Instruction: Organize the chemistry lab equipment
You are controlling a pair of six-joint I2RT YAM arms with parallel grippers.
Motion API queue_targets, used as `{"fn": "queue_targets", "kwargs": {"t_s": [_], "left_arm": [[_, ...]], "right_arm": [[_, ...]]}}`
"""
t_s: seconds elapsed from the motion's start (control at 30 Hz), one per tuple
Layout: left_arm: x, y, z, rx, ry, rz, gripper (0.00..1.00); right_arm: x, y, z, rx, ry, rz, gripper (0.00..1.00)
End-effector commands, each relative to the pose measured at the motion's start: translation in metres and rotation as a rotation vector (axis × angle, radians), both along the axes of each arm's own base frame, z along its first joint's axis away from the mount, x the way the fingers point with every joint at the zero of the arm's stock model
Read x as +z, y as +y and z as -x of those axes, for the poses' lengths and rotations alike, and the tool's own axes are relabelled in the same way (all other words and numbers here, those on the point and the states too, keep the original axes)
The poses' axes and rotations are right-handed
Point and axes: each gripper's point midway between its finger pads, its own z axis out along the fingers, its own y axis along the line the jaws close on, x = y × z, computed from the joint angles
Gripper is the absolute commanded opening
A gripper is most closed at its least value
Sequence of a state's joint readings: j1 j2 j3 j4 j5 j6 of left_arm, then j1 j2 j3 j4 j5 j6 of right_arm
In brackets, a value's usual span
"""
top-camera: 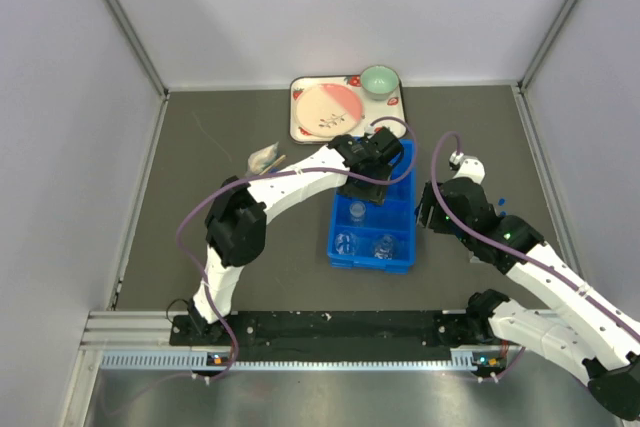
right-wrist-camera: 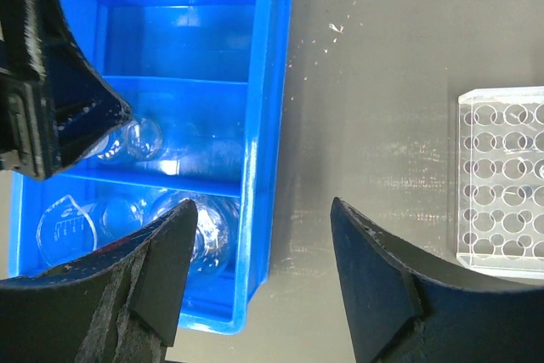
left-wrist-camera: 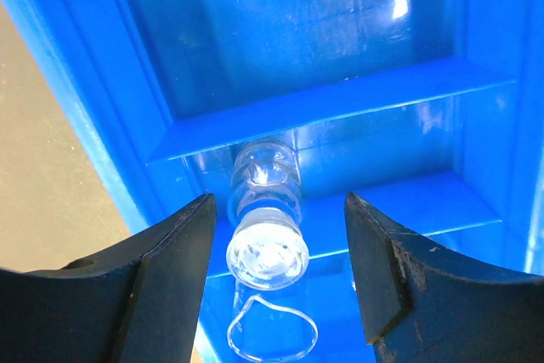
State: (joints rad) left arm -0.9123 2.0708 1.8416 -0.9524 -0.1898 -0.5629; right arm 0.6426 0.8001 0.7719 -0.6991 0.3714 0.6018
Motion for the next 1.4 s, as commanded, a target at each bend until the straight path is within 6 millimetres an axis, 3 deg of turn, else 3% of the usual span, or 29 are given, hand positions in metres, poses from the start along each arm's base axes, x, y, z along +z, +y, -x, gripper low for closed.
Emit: {"fn": "queue_targets", "kwargs": {"t_s": [0.0,0.3,0.47,0.57,0.6,0.67,0.8,0.93,1.13,1.37], "left_arm": [[0.059,0.001,-0.006,-0.007,-0.087,0.066,0.67],[0.102,0.021,-0.010,0.026,-0.188,0.080,0.68],[0.127,0.053,-0.011,0.051,-0.230,0.064,0.68],[0.132,0.075,-0.011,0.067,-0.231,0.058,0.68],[0.124,0.084,-0.009,0.074,-0.217,0.036,0.68],[0.127,0.102,-0.011,0.107,-0.224,0.046,0.68],[0.103,0.136,-0.012,0.161,-0.182,0.047,0.68],[0.091,0.170,-0.026,0.239,-0.162,0.045,0.68],[0.086,0.200,-0.061,0.334,-0.163,0.049,0.68],[0.080,0.215,-0.104,0.402,-0.146,0.057,0.68]], "right_arm": [[0.007,0.001,-0.004,0.000,-0.031,-0.020,0.65],[0.000,0.006,-0.003,0.019,-0.012,-0.026,0.65],[-0.002,0.008,-0.004,0.032,-0.008,-0.021,0.65],[-0.007,0.013,-0.007,0.045,0.010,-0.017,0.65],[-0.009,0.015,-0.007,0.051,0.016,-0.019,0.65],[-0.009,0.019,-0.011,0.059,0.019,-0.022,0.65],[-0.002,0.026,-0.018,0.075,0.010,-0.027,0.65],[0.010,0.032,-0.024,0.087,-0.008,-0.031,0.65],[0.020,0.034,-0.027,0.103,-0.030,-0.033,0.65],[0.027,0.028,-0.024,0.103,-0.052,-0.019,0.65]]}}
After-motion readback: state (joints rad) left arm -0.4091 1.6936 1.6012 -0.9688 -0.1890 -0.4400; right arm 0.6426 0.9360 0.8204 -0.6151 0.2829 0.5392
